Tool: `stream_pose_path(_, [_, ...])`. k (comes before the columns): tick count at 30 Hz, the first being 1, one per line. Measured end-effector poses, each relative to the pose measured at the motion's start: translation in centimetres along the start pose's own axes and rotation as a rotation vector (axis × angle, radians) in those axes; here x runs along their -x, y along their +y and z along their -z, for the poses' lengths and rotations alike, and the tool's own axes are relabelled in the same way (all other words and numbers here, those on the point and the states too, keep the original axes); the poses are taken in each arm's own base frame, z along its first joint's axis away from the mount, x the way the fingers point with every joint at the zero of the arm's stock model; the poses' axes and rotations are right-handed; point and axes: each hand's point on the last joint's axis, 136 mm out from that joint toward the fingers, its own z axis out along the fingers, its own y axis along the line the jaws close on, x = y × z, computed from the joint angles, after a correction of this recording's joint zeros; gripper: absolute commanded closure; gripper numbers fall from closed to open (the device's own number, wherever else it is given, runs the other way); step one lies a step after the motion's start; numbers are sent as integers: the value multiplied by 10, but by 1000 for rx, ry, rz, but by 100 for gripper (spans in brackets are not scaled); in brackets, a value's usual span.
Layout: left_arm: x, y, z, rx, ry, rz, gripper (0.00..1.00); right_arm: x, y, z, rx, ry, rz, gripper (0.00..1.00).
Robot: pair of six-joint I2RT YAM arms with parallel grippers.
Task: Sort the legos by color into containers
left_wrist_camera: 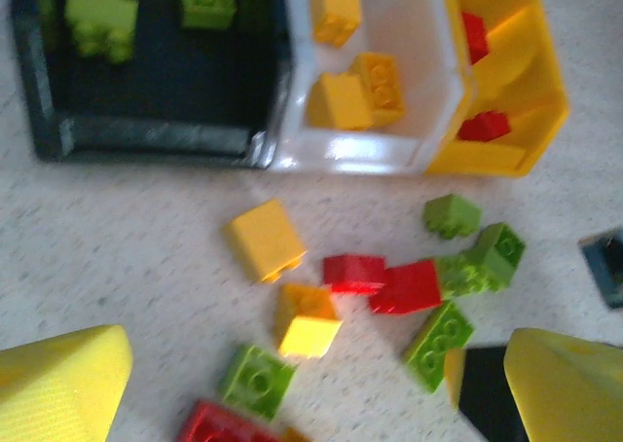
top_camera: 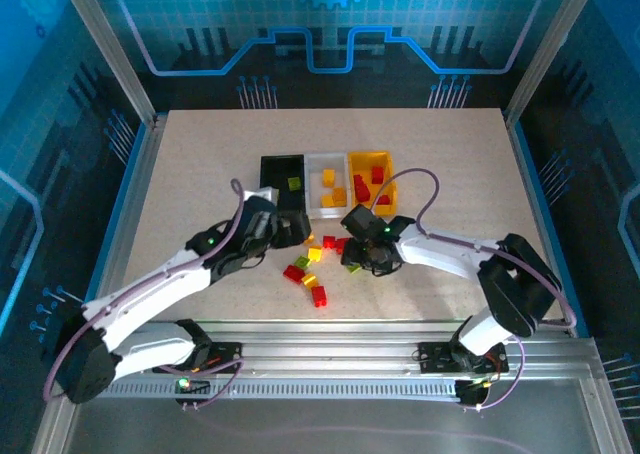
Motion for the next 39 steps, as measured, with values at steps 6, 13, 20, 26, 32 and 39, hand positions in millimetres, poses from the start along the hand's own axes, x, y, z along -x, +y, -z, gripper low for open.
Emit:
stream_pose_path(6, [-13,19,17,-12,-31,27,1,2,5,-17,-38,19,-65,28])
stream_pose_path(13, [-23,30,16,3,-20,37,1,1,1,-28,-90,36,-101,31])
stream_pose_path(20, [-27,35,14,16,-18,47,1,1,-11,-29,-115,59,-127,50])
stream_pose_path(26, [-29,38,13,25,-13,47,1,0,-17,-28,-90,69,-114,62])
stream_pose_path(32, [-31,43,13,49,-13,45,1,-2,-16,-23,-52,75,-14,68])
stream_pose_path(39, [-34,55,19,92,-17,65,1,4,18,23,70,5,242,67])
